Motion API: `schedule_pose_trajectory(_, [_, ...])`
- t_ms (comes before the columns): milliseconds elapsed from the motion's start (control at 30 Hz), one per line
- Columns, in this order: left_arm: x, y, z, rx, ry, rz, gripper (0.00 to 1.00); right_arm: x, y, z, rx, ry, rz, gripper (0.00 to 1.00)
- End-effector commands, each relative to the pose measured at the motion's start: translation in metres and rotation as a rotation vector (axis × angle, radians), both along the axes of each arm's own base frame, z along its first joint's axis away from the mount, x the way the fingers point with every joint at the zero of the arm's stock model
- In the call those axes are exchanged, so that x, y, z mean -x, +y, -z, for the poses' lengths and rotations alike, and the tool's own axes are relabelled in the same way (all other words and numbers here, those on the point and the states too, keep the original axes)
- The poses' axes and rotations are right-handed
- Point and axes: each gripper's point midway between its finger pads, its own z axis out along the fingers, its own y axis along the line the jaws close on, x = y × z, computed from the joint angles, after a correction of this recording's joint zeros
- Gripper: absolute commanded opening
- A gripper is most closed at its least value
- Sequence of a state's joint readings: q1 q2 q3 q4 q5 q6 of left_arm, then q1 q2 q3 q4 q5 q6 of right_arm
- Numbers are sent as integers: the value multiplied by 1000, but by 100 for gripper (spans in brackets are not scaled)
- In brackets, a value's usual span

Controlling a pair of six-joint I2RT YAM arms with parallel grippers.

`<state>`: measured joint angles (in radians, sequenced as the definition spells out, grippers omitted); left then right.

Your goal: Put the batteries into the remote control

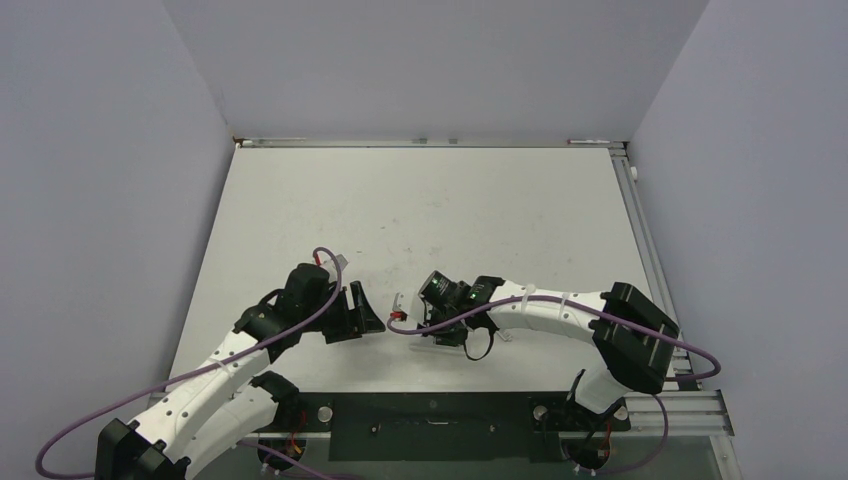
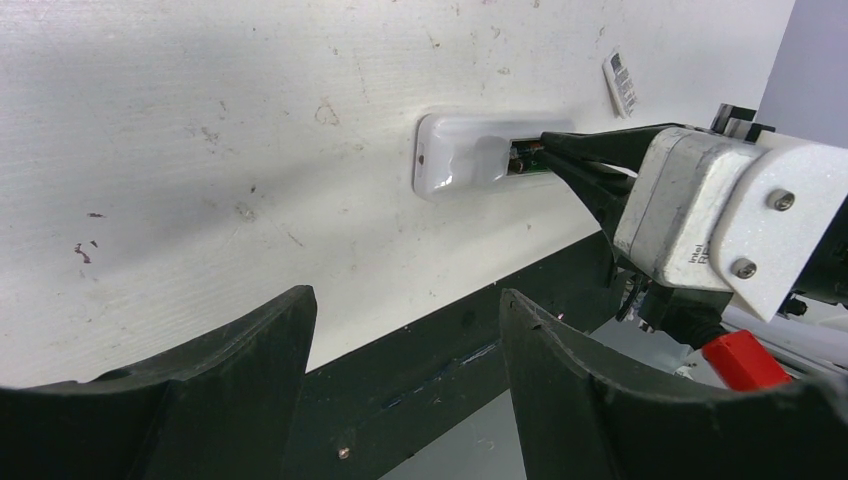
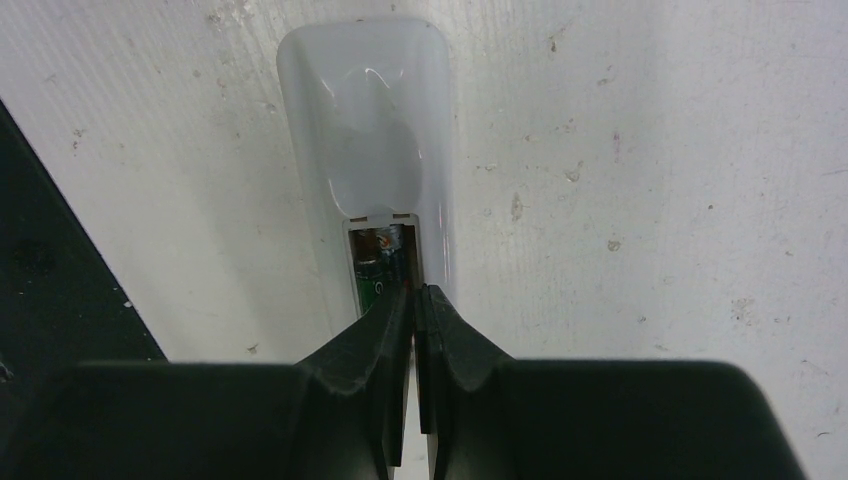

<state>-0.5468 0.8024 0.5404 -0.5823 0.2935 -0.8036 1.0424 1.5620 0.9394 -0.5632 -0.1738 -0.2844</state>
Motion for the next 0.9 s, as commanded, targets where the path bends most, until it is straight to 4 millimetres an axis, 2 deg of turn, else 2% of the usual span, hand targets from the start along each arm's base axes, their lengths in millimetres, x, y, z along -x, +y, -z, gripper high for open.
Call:
schedule_pose_trajectory(0, [-4, -2, -5, 20, -24, 2, 64, 4, 3, -7, -29, -5, -29, 9])
schedule_pose_trajectory(167, [-4, -3, -5, 21, -24, 4, 64, -8, 5, -15, -41, -70, 19, 9])
schedule_pose_trajectory(300, [-3, -3, -5, 23, -22, 5, 64, -24, 8, -34, -76, -150, 79, 9])
schedule_pose_trajectory(500, [-4, -6, -4, 38, -20, 17, 65, -33, 7, -62, -145, -204, 222, 12])
schedule_pose_trajectory(667, [-7, -13, -1, 56, -14, 35, 65, -33, 3, -82, -211, -193, 387, 15])
schedule_pose_trajectory(867, [-13, -25, 3, 83, 0, 62, 65, -30, -1, -103, -282, -146, 586, 24])
